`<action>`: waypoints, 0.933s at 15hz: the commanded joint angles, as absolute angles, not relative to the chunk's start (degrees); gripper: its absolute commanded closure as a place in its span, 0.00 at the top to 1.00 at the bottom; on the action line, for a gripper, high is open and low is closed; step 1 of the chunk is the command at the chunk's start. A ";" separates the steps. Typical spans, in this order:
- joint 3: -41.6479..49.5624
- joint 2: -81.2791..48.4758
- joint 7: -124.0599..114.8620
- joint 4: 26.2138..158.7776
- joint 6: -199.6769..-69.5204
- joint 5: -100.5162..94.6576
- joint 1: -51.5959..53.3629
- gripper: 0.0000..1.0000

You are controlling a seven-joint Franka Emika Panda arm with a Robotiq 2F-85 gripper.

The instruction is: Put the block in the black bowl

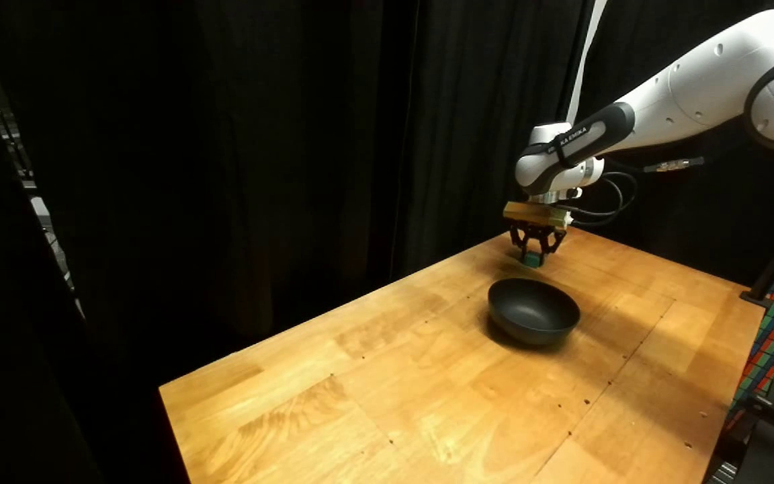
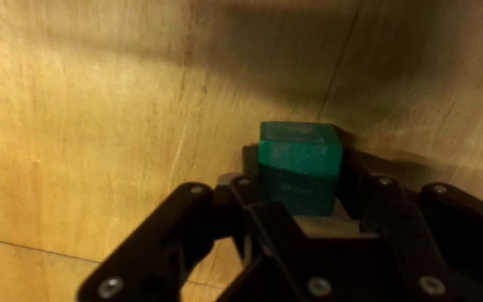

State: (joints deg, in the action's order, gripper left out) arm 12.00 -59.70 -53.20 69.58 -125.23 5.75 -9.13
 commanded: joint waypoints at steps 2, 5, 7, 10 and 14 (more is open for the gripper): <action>10.46 -57.51 -52.88 69.03 -124.32 8.50 -9.74 0.18; 9.34 -50.95 -51.11 73.96 -123.83 9.21 -8.65 0.18; 7.95 -46.86 -49.83 76.90 -123.23 9.82 -8.23 0.18; 4.86 -41.73 -46.14 81.39 -116.13 12.45 -8.99 0.18; 3.54 -35.67 -42.68 91.88 -111.39 16.26 -8.24 0.18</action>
